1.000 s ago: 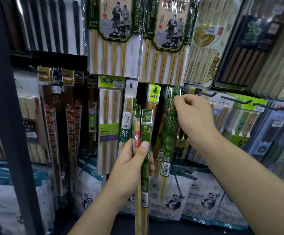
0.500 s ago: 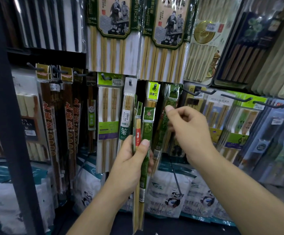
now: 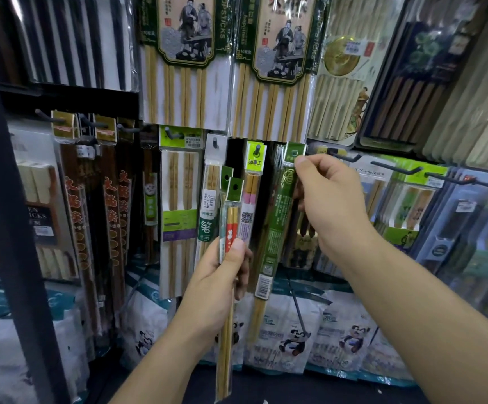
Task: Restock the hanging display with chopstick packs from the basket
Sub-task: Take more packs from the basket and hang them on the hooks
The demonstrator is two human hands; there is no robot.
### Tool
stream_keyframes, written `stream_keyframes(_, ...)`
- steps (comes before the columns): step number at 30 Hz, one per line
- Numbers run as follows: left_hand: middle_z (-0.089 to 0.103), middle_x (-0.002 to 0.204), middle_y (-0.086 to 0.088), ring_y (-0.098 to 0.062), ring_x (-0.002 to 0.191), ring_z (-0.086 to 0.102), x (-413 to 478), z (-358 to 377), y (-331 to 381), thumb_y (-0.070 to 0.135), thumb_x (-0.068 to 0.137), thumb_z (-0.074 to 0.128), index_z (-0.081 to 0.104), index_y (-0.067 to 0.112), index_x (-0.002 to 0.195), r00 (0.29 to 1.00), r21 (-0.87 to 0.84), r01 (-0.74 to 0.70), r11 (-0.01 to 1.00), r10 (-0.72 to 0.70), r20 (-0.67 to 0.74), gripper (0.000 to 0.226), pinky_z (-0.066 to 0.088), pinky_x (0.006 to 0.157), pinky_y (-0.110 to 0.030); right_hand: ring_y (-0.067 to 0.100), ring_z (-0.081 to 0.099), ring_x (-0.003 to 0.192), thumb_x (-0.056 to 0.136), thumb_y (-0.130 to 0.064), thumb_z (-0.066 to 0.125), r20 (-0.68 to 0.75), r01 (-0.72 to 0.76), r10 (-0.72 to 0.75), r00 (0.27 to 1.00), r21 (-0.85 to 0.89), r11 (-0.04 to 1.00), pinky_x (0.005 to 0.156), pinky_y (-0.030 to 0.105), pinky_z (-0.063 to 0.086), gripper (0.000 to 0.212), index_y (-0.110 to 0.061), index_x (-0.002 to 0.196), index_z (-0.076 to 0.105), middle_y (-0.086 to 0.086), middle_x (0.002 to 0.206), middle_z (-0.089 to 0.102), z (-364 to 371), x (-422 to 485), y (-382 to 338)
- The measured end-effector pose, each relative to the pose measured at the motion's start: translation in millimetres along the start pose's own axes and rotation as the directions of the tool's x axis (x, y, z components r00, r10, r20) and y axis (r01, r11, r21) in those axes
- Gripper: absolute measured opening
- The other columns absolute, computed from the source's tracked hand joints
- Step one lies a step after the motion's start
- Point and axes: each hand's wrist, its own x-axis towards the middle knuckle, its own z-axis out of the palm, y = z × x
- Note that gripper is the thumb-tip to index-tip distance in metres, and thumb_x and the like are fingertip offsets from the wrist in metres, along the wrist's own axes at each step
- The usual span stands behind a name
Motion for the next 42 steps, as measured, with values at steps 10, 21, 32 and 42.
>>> stream_keyframes(10,0.059,0.07,0.008,-0.007,0.06,0.053,0,-2,-1,0.058,0.085,0.054,0.065,0.034,0.077,0.999,0.025,0.013,1.0,-0.014,0.05,0.028,0.045,0.053,-0.019,0.015,0.039,0.062,0.102,-0.023,0.057,-0.031,-0.045,0.045,0.998,-0.004,0.999,0.058,0.014,0.045,0.033,0.008,0.089,0.058,0.007,0.069,0.044,5,12,11)
stream_keyframes(21,0.045,0.064,0.003,-0.009,0.049,0.035,-1,0,3,0.063,0.088,0.049,0.049,0.011,0.094,0.997,-0.127,0.055,0.99,-0.047,0.067,0.052,0.03,0.043,-0.021,0.006,0.036,0.041,0.101,-0.035,0.061,-0.082,0.04,-0.049,0.995,-0.107,0.993,0.073,0.028,0.048,0.045,-0.016,0.062,0.048,-0.012,0.042,0.037,5,14,22)
stream_keyframes(32,0.058,0.066,0.003,-0.012,0.055,0.055,-4,2,6,0.039,0.107,0.045,0.065,0.038,0.076,0.998,-0.017,0.021,1.0,-0.019,0.062,0.037,0.043,0.045,-0.024,-0.004,0.055,0.063,0.097,-0.043,0.065,-0.105,0.026,-0.04,0.994,-0.129,0.991,0.056,0.013,0.045,0.023,-0.022,0.092,0.057,-0.008,0.076,0.054,5,-3,41)
stream_keyframes(42,0.059,0.067,0.003,-0.012,0.056,0.055,-3,1,3,0.052,0.094,0.051,0.066,0.031,0.08,0.998,-0.011,0.005,1.0,-0.004,0.061,0.029,0.044,0.045,-0.024,-0.006,0.046,0.055,0.099,-0.037,0.064,-0.109,0.051,-0.055,0.993,-0.041,0.998,0.055,0.008,0.039,0.02,-0.021,0.088,0.058,-0.009,0.071,0.048,22,12,43)
